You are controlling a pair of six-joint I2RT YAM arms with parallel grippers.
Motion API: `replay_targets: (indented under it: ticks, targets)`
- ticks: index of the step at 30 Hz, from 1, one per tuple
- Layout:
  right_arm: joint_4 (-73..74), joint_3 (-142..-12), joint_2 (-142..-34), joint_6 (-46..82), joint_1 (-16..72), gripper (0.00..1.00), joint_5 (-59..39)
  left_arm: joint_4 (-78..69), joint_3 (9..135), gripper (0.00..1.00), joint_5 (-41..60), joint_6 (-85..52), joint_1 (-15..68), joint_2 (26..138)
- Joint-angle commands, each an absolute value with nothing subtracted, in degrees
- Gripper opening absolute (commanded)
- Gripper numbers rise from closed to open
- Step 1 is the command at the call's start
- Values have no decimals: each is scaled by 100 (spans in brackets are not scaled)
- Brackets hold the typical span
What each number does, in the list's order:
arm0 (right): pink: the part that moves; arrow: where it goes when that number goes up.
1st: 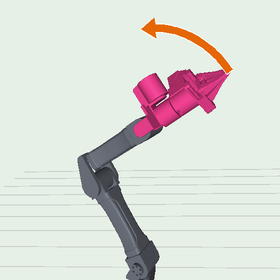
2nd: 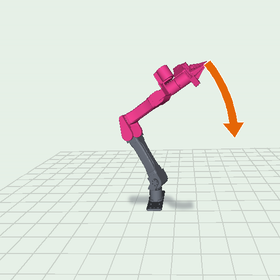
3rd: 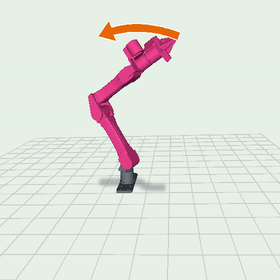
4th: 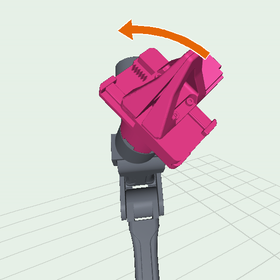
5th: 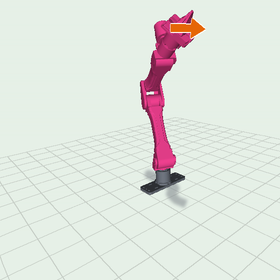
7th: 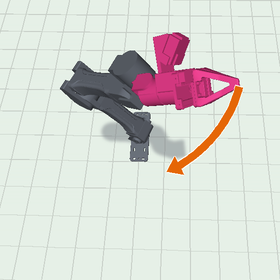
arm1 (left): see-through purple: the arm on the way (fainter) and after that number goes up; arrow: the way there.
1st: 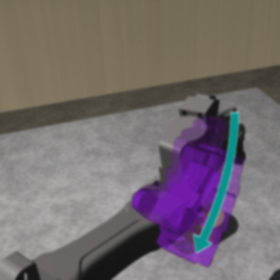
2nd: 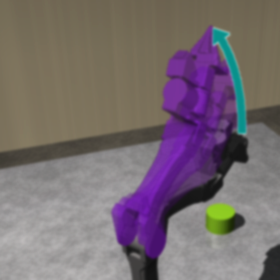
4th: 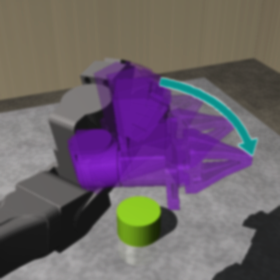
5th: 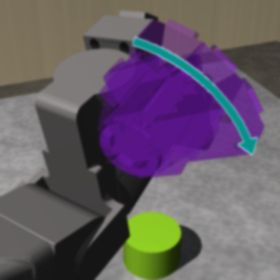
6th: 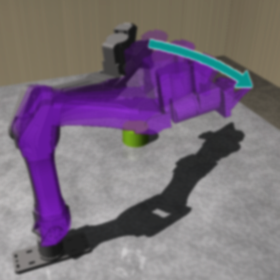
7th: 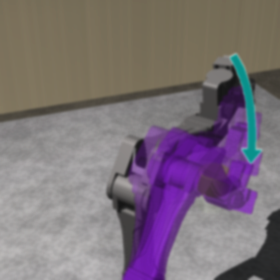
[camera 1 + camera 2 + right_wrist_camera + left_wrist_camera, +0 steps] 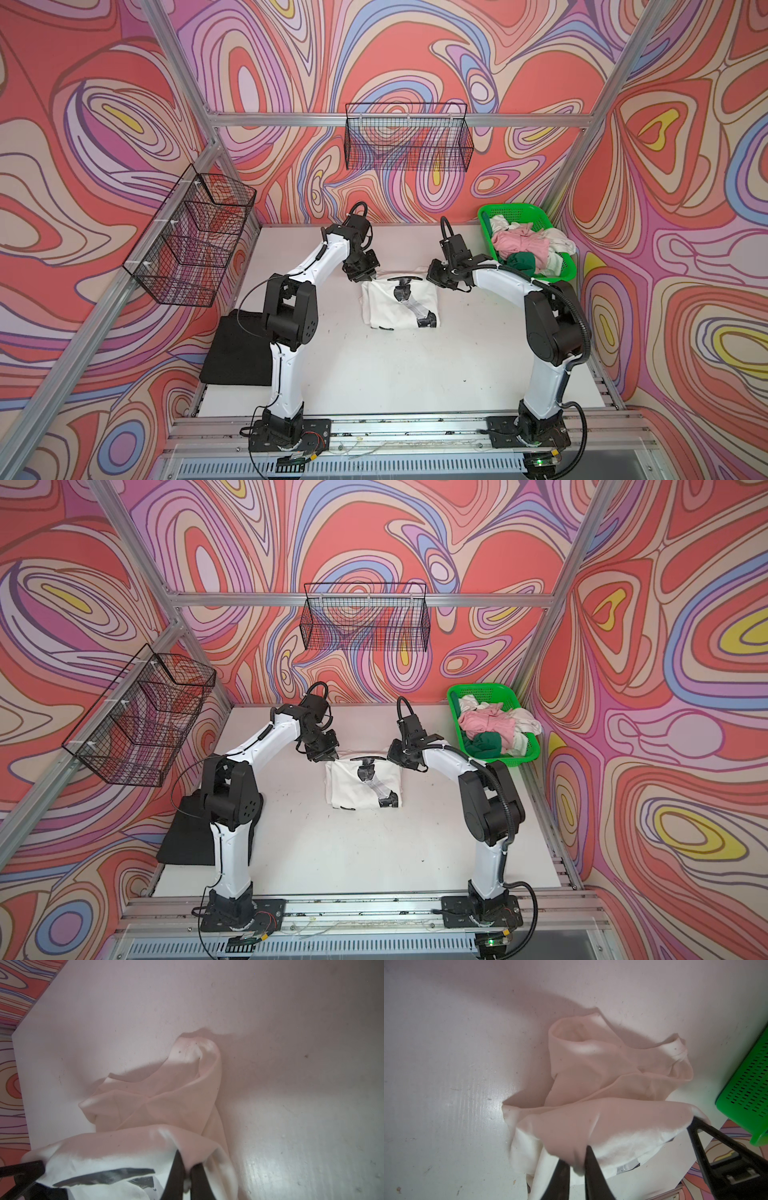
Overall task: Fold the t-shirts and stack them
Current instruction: 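Open both grippers and raise them off the folded white shirt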
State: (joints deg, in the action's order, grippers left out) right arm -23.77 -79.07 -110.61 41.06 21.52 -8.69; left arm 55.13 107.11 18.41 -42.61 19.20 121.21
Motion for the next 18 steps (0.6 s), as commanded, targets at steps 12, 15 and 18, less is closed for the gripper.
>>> replay_targets:
  ticks: [12,15,18]
  targets:
    - [-2239,-8603,-11769,3892,2030,7,-918,5817,11413,37,1818,-4211,1775,12731]
    - [-2215,-8732,-11718,3818,2030,30,-1046,5852,11550,42,1858,-4241,1736,12664]
    - [-2383,-8974,-11658,3681,2030,44,-1129,5863,11683,58,1881,-4295,1728,12444]
